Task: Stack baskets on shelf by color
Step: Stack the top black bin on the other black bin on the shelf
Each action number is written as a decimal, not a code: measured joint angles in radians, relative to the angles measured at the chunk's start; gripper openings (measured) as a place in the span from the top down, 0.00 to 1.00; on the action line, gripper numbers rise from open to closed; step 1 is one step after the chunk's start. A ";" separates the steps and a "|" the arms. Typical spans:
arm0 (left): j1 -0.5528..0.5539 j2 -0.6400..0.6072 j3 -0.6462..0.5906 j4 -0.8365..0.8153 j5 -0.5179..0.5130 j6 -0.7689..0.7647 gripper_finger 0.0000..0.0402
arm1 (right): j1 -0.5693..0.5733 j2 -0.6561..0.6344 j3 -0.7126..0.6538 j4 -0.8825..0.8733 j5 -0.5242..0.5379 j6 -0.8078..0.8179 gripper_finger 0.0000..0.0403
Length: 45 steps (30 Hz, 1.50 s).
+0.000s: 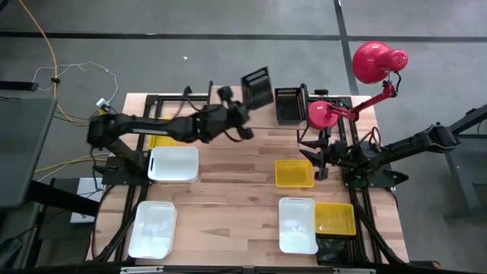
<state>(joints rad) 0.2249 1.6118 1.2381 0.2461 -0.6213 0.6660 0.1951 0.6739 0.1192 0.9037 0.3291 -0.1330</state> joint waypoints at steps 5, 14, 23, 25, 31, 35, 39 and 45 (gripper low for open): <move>-0.023 0.149 0.129 0.024 0.000 0.120 1.00 | 0.000 0.000 0.000 0.004 -0.012 -0.002 0.72; -0.038 0.341 0.226 0.186 0.035 0.230 1.00 | 0.000 0.000 0.000 0.006 -0.012 -0.002 0.72; -0.043 0.392 0.228 0.222 0.034 0.238 1.00 | 0.008 0.000 0.000 0.007 -0.015 -0.006 0.72; -0.045 0.392 0.228 0.225 0.034 0.235 1.00 | 0.008 0.000 0.000 0.007 -0.015 -0.006 0.72; -0.040 0.392 0.228 0.221 -0.001 0.222 1.00 | 0.008 0.000 0.000 0.007 -0.015 -0.003 0.72; -0.028 0.392 0.228 0.213 0.003 0.158 1.00 | 0.008 0.000 0.000 0.007 -0.015 0.000 0.72; -0.020 0.392 0.228 0.213 0.003 0.133 1.00 | 0.008 0.000 0.000 0.007 -0.015 0.001 0.72; -0.015 0.392 0.228 0.211 -0.001 0.130 0.91 | 0.008 0.000 0.000 0.007 -0.015 0.002 0.72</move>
<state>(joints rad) 0.2094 2.0033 1.4658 0.4572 -0.6227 0.7964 0.2035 0.6739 0.1192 0.9112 0.3145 -0.1314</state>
